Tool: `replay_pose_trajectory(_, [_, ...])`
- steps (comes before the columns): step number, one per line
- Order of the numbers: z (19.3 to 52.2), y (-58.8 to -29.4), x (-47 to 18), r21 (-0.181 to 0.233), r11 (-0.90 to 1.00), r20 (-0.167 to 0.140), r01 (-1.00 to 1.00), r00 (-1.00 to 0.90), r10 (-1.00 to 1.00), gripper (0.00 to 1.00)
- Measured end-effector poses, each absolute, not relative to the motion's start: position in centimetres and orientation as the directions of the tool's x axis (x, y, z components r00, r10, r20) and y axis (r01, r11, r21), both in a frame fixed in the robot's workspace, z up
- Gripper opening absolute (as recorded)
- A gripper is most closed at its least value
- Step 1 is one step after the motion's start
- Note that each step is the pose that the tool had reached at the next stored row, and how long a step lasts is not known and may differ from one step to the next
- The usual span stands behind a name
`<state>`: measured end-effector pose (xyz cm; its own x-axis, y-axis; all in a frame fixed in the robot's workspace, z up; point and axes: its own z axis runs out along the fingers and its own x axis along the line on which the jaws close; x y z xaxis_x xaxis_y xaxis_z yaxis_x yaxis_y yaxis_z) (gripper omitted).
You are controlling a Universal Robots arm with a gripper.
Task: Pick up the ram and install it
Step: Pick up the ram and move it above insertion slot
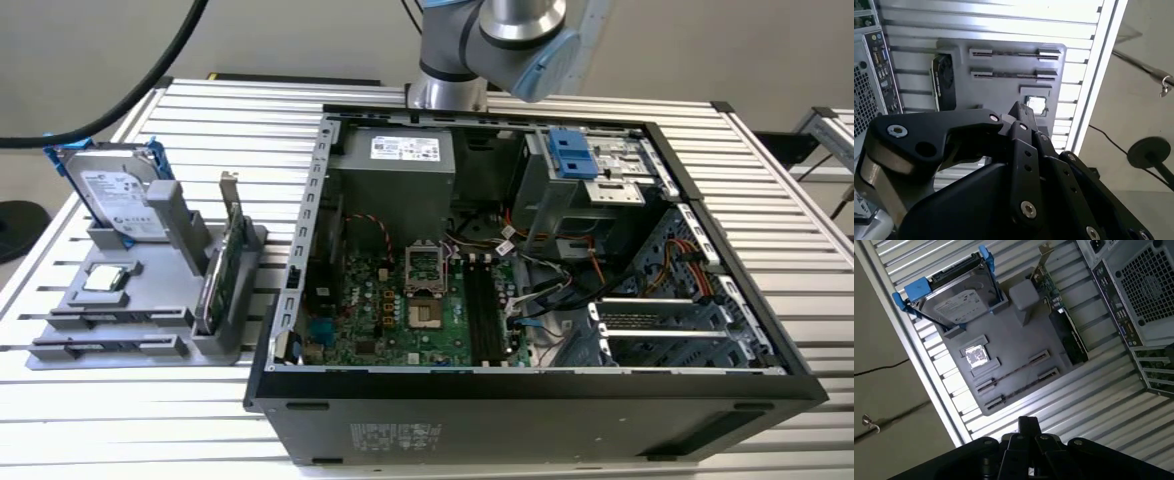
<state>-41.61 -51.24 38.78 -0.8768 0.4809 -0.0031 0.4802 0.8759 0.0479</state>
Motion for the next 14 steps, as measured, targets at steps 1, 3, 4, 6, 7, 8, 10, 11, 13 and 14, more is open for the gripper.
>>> replay_pose_trajectory(1, [38.78, -51.24, -41.61, 0.048, 0.869, -0.003, 0.492, -0.870, 0.492, 0.00])
replay_pose_trajectory(3, [38.78, -51.24, -41.61, 0.048, 0.855, -0.003, 0.516, -0.856, 0.517, 0.00])
replay_pose_trajectory(4, [38.78, -51.24, -41.61, 0.048, 0.848, -0.003, 0.528, -0.849, 0.529, 0.00])
replay_pose_trajectory(6, [38.78, -51.24, -41.61, 0.048, 0.833, -0.003, 0.552, -0.833, 0.553, 0.00])
replay_pose_trajectory(7, [38.78, -51.24, -41.61, 0.048, 0.825, -0.003, 0.564, -0.825, 0.564, 0.00])
replay_pose_trajectory(8, [38.77, -51.24, -41.61, 0.048, 0.817, -0.003, 0.575, -0.817, 0.576, 0.00])
replay_pose_trajectory(10, [38.77, -51.24, -41.61, 0.048, 0.799, -0.003, 0.599, -0.800, 0.600, 0.00])
replay_pose_trajectory(11, [38.77, -51.24, -41.61, 0.048, 0.792, -0.003, 0.609, -0.793, 0.610, 0.00])
replay_pose_trajectory(13, [38.77, -51.24, -41.61, 0.048, 0.775, -0.003, 0.630, -0.776, 0.631, 0.00])
replay_pose_trajectory(14, [38.77, -51.24, -41.61, 0.048, 0.767, -0.003, 0.640, -0.768, 0.641, 0.00])
